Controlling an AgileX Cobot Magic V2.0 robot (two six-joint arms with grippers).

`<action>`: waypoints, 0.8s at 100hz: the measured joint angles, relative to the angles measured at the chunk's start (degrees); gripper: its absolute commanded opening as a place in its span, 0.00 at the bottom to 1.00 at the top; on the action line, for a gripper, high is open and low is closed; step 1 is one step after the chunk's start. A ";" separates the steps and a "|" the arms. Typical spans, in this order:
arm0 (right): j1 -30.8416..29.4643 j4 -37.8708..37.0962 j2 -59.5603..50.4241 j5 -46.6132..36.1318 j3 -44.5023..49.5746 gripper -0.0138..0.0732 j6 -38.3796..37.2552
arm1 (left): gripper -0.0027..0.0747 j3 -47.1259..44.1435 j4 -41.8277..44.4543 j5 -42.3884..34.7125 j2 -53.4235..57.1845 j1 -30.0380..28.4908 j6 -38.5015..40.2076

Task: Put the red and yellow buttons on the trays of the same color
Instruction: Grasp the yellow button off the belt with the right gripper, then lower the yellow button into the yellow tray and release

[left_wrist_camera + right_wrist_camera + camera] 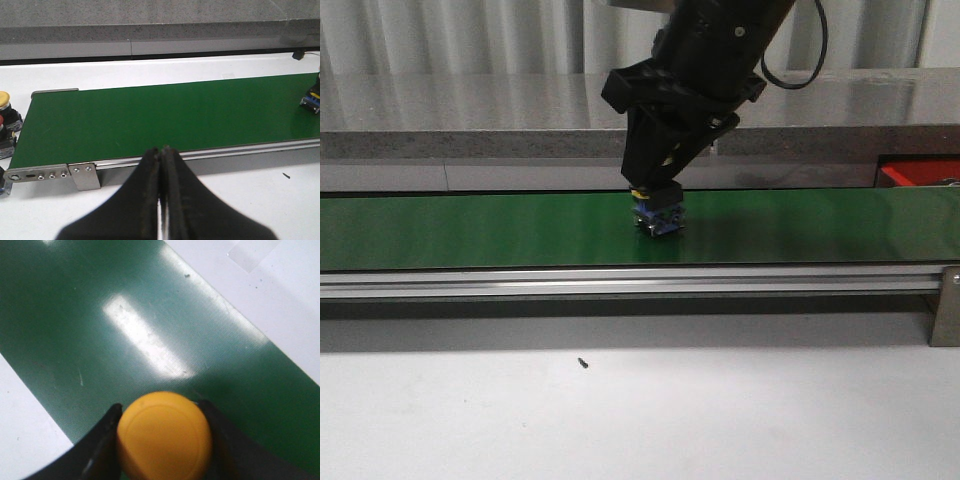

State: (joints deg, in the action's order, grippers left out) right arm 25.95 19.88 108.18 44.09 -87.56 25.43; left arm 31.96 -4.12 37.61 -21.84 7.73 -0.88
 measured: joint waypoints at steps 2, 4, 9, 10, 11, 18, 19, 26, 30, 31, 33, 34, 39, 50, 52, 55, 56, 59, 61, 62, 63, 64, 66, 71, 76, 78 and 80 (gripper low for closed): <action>0.00 0.00 -0.11 -0.26 0.00 0.32 0.00 | 0.01 0.00 0.00 0.00 0.00 0.00 0.00; 0.00 0.00 -0.38 -0.55 0.16 0.32 0.00 | 0.01 0.00 0.00 0.00 0.00 0.00 0.00; 0.00 0.00 -1.15 -1.41 1.07 0.32 0.00 | 0.01 0.00 0.00 0.00 0.00 0.00 0.00; 0.00 0.00 -1.31 -1.74 1.23 0.32 0.00 | 0.01 0.00 0.00 0.00 0.00 0.00 0.00; 0.00 0.00 -1.64 -1.90 1.40 0.32 0.00 | 0.01 0.00 0.00 0.00 0.00 0.00 0.00; -0.26 0.00 -3.88 -3.63 3.66 0.32 -0.21 | 0.01 0.00 0.00 0.00 0.00 0.00 0.00; -0.26 0.00 -4.16 -3.79 4.22 0.32 -0.21 | 0.01 0.00 0.00 0.00 0.00 0.00 0.00; -1.37 0.00 -7.17 -5.28 7.45 0.32 -0.30 | 0.01 0.00 0.00 0.00 0.00 0.00 0.00; -2.35 0.00 -9.21 -5.89 9.59 0.32 -0.30 | 0.01 0.00 0.00 0.00 0.00 0.00 0.00; -2.75 0.00 -9.57 -6.13 9.95 0.32 -0.30 | 0.01 0.00 0.00 0.00 0.00 0.00 0.00; -3.16 0.00 -10.63 -6.23 11.06 0.32 -0.30 | 0.01 0.00 0.00 0.00 0.00 0.00 0.00; -3.63 0.00 -10.98 -6.33 11.43 0.32 -0.30 | 0.01 0.00 0.00 0.00 0.00 0.00 0.00; -5.41 0.00 -13.79 -6.70 13.93 0.32 -0.45 | 0.01 0.00 0.00 0.00 0.00 0.00 0.00; -10.55 -0.10 -18.85 -6.68 18.73 0.32 -1.03 | 0.01 0.00 0.00 0.00 0.00 0.00 0.00; -11.64 -0.10 -19.80 -6.41 19.45 0.32 -1.03 | 0.01 0.00 0.00 0.00 0.00 0.00 0.00; -13.15 -0.10 -21.03 -6.05 20.34 0.32 -1.07 | 0.01 0.00 0.00 0.00 0.00 0.00 0.00; -13.53 -0.10 -21.60 -6.03 20.76 0.32 -1.17 | 0.01 0.00 0.00 0.00 0.00 0.00 0.00; -15.47 -0.25 -22.70 -5.55 21.55 0.32 -1.17 | 0.01 0.00 0.00 0.00 0.00 0.00 0.00; -16.26 -0.45 -23.49 -5.42 22.12 0.32 -1.17 | 0.01 0.00 0.00 0.00 0.00 0.00 0.00; -17.04 -0.49 -23.75 -5.41 22.30 0.32 -1.17 | 0.01 0.00 0.00 0.00 0.00 0.00 0.00; -17.44 -0.48 -24.25 -5.30 22.65 0.32 -1.17 | 0.01 0.00 0.00 0.00 0.00 0.00 0.00; -18.24 -0.63 -24.49 -5.31 22.83 0.32 -1.17 | 0.01 0.00 0.00 0.00 0.00 0.00 0.00; -19.45 -0.90 -25.20 -5.16 23.36 0.32 -1.17 | 0.01 0.00 0.00 0.00 0.00 0.00 0.00; -22.34 -1.29 -26.70 -5.07 24.59 0.32 -1.17 | 0.01 0.00 0.00 0.00 0.00 0.00 0.00; -25.32 -1.84 -27.93 -4.98 25.71 0.32 -1.29 | 0.01 0.00 0.00 0.00 0.00 0.00 0.00; -26.59 -1.97 -28.39 -4.84 26.13 0.32 -1.29 | 0.01 0.00 0.00 0.00 0.00 0.00 0.00; -27.87 -2.10 -28.75 -4.85 26.54 0.32 -1.29 | 0.01 0.00 0.00 0.00 0.00 0.00 0.00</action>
State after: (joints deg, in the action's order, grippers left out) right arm -1.91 17.78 79.43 39.24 -61.02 24.14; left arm 31.96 -4.12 37.61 -21.84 7.73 -0.88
